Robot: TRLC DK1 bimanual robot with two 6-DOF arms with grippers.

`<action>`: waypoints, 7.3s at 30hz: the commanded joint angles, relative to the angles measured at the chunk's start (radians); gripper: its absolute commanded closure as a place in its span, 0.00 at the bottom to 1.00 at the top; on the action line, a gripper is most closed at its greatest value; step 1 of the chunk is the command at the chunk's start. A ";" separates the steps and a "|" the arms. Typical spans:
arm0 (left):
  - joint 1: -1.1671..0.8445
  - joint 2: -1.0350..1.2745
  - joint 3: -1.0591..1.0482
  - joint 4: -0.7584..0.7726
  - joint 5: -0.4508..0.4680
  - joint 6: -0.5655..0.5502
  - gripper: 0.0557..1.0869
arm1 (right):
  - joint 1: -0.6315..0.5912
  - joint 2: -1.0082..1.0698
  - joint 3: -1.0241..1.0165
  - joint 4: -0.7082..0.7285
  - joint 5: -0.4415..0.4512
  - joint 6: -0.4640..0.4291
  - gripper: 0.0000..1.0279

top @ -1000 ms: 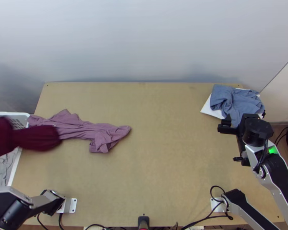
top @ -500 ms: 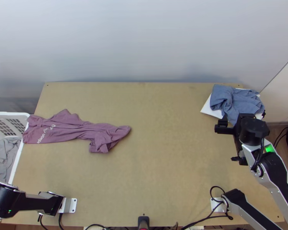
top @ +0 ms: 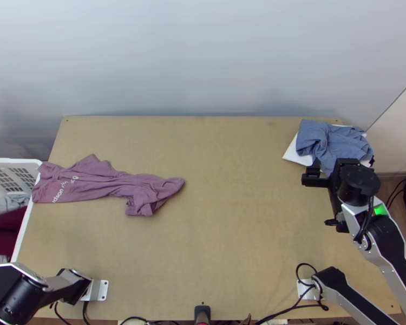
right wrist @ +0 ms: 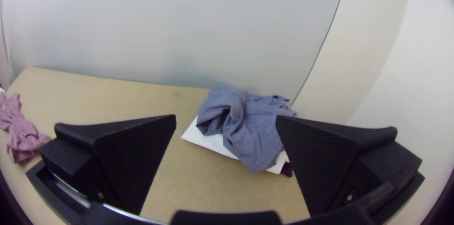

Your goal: Fold the t-shirt

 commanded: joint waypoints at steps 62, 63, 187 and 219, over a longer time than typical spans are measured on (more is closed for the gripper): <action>-0.731 -0.201 -0.127 -0.609 0.019 -0.195 0.04 | 0.750 1.453 1.211 -0.215 -0.645 0.533 0.05; -0.725 -0.199 -0.130 -0.606 0.019 -0.191 0.04 | 0.752 1.470 1.225 -0.215 -0.646 0.533 0.05; -1.414 0.702 0.467 -0.696 0.079 -0.348 0.72 | 0.200 0.900 0.780 -0.374 -0.531 0.402 0.04; -1.383 0.615 0.403 -0.689 0.032 -0.349 0.96 | 0.258 1.614 1.353 -0.390 -0.633 0.484 0.05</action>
